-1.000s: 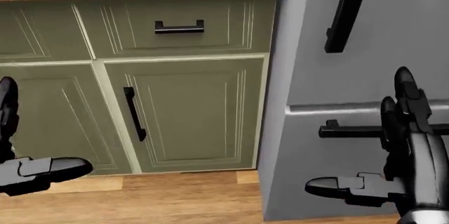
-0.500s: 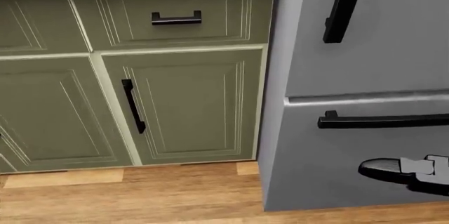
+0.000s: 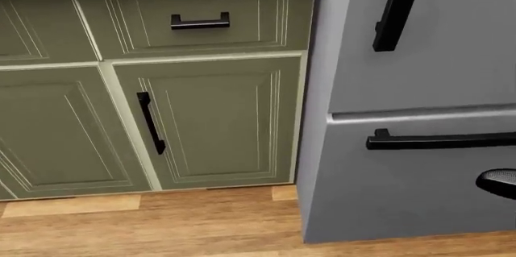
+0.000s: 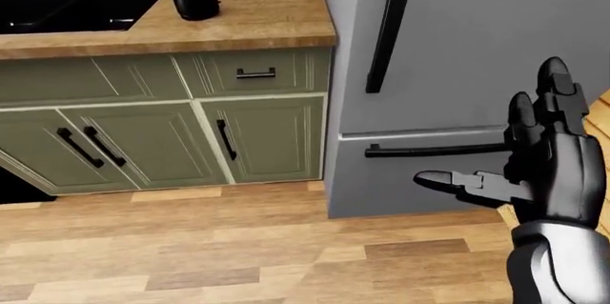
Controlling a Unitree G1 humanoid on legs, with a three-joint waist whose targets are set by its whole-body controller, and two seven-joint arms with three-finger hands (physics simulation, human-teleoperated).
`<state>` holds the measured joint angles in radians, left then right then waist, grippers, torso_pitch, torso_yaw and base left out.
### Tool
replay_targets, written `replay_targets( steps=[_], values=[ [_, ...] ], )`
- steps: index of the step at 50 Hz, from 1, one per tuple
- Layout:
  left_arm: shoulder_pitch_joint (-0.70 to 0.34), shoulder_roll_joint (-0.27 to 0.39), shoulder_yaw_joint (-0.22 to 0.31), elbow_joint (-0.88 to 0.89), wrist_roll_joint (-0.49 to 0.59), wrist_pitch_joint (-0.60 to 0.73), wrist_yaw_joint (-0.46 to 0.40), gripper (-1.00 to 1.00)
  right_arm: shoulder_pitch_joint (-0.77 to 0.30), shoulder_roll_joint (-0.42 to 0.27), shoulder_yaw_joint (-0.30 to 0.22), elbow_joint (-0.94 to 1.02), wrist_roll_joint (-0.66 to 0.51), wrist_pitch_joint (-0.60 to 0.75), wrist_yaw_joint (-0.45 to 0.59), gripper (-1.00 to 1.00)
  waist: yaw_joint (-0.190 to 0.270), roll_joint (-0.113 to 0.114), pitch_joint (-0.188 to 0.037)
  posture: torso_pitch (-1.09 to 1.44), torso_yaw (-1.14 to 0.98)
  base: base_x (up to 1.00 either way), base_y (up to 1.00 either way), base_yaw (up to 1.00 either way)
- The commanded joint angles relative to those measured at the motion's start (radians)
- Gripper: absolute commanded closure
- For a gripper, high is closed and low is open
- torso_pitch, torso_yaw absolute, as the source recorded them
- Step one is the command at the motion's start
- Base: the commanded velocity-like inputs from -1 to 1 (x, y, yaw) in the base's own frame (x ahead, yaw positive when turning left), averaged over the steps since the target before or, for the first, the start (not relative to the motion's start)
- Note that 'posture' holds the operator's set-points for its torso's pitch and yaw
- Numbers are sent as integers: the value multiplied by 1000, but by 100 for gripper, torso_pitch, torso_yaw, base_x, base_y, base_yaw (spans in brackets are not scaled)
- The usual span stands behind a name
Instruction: Close the lid of the electric kettle.
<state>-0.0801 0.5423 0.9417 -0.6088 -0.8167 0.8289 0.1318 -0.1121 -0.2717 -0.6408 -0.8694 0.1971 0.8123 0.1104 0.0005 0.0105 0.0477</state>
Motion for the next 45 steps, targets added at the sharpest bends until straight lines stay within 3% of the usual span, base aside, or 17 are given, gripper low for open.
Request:
replay_targets(
  steps=[1,11,20,27,45],
  values=[
    [-11,27,27,-25,-8,-29,-6,-100,-15,-21,-17,-37,18,-15,-6,-100,0,3,-15,0,0,0,0,0],
    [12,51,95,18,-28,-37,-21,-100,-11,-40,-53,-33,53,-13,-16,-100,-2,3,-10,0,0,0,0,0],
    [24,54,113,48,-25,-54,-33,-100,-19,-73,-118,-54,109,30,-26,-100,-2,1,-6,0,0,0,0,0],
    [26,48,105,39,-25,-53,-28,-100,-11,-72,-110,-45,116,13,-38,-100,-2,-1,-4,0,0,0,0,0],
    [26,36,91,40,-9,-58,-41,-100,4,-57,-74,-49,2,-12,12,-100,-3,2,-6,0,0,0,0,0]
  ],
)
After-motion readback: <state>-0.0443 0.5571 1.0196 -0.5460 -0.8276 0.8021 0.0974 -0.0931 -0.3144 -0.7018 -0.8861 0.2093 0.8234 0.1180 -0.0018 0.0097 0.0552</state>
